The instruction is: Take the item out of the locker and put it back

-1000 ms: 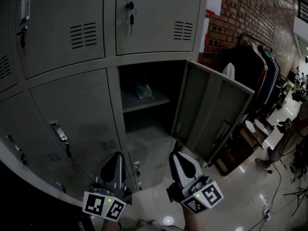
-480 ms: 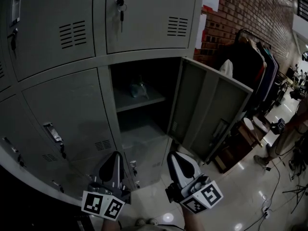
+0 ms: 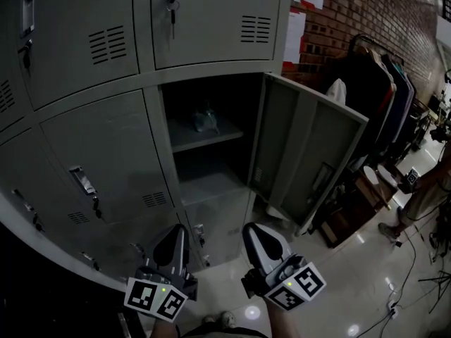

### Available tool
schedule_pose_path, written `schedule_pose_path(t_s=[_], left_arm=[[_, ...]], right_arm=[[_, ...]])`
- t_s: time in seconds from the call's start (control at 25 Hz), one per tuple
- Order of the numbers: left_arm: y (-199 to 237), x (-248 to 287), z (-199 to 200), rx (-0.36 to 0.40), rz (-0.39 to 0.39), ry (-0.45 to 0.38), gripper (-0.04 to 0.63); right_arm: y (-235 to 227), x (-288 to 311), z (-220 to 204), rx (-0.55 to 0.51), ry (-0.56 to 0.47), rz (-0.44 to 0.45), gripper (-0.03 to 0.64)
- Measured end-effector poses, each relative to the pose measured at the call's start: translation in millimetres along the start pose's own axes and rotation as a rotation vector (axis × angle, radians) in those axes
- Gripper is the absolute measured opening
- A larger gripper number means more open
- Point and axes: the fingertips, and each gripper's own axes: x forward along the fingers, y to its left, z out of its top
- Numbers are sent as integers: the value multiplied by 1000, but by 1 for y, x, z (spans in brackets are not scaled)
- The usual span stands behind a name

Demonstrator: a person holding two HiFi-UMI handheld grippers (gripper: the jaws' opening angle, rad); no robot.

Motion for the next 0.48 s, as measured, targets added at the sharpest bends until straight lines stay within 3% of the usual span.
schedule_pose_path(t_s=[0.32, 0.4, 0.48], left_arm=[[-11, -100, -2, -53, 61, -20, 5], [-23, -132, -6, -97, 49, -28, 5], [-47, -169, -4, -94, 13, -39, 5]], right_arm=[[71, -49, -19, 33, 29, 31, 2], [97, -68, -21, 34, 26, 40, 2], [132, -93, -18, 26, 14, 42, 2]])
